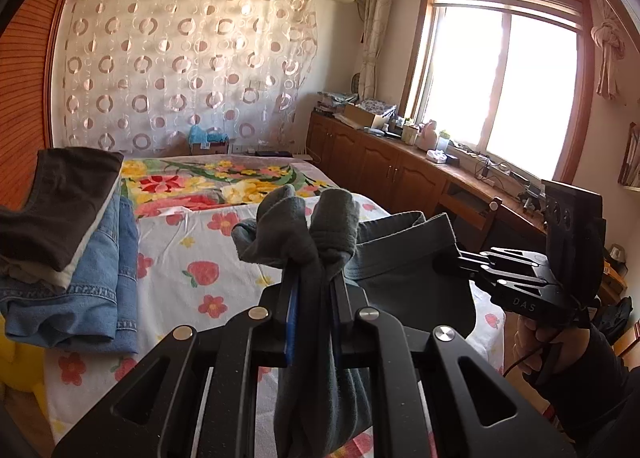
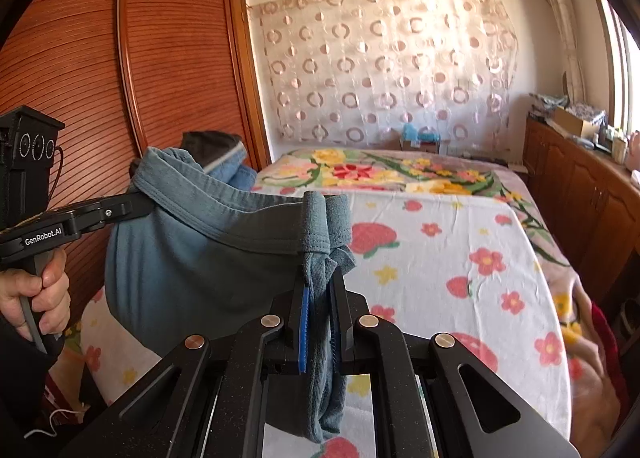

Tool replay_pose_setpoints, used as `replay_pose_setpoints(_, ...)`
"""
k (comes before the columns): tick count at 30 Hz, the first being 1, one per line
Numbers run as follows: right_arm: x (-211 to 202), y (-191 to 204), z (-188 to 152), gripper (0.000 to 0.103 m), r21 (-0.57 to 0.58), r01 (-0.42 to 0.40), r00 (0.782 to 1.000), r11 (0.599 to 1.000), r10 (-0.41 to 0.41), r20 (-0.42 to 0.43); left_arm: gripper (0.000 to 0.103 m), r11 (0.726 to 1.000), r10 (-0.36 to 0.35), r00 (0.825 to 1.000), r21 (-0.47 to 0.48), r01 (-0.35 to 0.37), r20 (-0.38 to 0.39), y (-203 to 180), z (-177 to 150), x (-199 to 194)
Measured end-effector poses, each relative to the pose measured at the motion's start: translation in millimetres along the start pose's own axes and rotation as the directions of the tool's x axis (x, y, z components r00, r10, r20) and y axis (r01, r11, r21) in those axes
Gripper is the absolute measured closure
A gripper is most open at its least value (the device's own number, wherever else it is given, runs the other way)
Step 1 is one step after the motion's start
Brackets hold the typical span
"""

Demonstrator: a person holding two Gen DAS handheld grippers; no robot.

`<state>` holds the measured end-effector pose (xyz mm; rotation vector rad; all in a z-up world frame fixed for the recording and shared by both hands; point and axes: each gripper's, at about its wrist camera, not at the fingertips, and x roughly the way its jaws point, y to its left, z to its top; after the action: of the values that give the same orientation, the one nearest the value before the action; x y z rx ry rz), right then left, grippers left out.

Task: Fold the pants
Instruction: 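Lift the folded shorts with both grippers and carry them toward the clothes stack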

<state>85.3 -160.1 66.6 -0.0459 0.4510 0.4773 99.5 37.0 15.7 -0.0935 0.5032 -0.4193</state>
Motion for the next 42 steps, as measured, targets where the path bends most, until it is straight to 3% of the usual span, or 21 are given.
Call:
replay_pose_setpoints(10,3,0,2,0.095,-0.039,-0.005,1.000,0.999,0.006,0.028,0.089,1.000,0.016,0.999,0.015,-0.016,0.032,3,3,-6)
replay_pose_setpoints(22,36,3,12,0.095,-0.091,-0.029,0.999,0.995,0.030,0.010,0.089,0.998,0.056,0.998,-0.022,-0.055,0.022,26,-2,0)
replay_pose_setpoints(42,93,-11,55,0.095,-0.169,-0.078,0.997,0.982,0.075,-0.022,0.089,0.993,0.111,0.993,-0.052,-0.109,0.038,55,12,10)
